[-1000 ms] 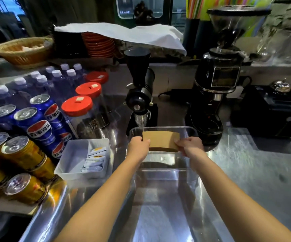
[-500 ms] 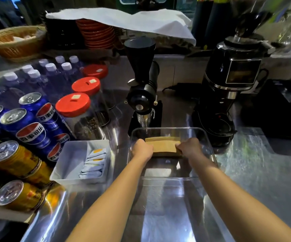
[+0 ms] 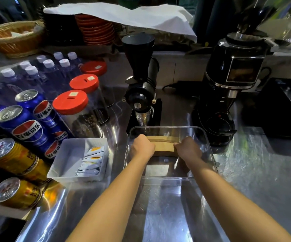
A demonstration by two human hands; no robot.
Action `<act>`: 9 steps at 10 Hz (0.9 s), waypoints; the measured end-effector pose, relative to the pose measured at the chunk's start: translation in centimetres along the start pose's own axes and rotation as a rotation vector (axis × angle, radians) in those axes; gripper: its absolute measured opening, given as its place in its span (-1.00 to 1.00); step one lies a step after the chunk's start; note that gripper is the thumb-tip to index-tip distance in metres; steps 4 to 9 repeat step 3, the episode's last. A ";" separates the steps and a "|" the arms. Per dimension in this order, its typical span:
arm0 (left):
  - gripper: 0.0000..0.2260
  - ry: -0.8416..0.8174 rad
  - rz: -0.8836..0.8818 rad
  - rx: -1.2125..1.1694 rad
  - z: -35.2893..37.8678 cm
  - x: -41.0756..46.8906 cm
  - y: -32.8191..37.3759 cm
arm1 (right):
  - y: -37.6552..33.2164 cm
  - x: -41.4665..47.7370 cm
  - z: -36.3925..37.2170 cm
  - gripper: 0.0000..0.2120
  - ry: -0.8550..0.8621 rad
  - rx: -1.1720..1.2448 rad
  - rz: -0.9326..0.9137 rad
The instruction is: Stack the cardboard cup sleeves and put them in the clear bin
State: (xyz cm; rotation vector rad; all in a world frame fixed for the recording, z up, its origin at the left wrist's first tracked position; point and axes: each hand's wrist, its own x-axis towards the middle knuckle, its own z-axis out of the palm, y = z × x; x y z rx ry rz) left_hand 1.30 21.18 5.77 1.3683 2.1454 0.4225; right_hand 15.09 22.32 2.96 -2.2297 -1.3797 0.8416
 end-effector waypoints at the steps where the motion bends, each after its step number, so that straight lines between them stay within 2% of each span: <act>1: -0.91 0.081 0.084 0.093 -1.2 -0.9 0.6 | -0.2 -1.0 -1.2 -0.67 0.081 -0.007 -0.120; 2: -0.77 0.149 0.209 0.198 -2.7 -1.6 1.3 | -1.2 -1.7 -3.6 -0.67 0.047 0.031 -0.239; 3: -0.75 0.160 0.263 0.264 -5.2 -2.7 2.7 | -3.2 -2.3 -7.5 -0.61 -0.131 0.101 -0.332; 9: -0.75 0.160 0.263 0.264 -5.2 -2.7 2.7 | -3.2 -2.3 -7.5 -0.61 -0.131 0.101 -0.332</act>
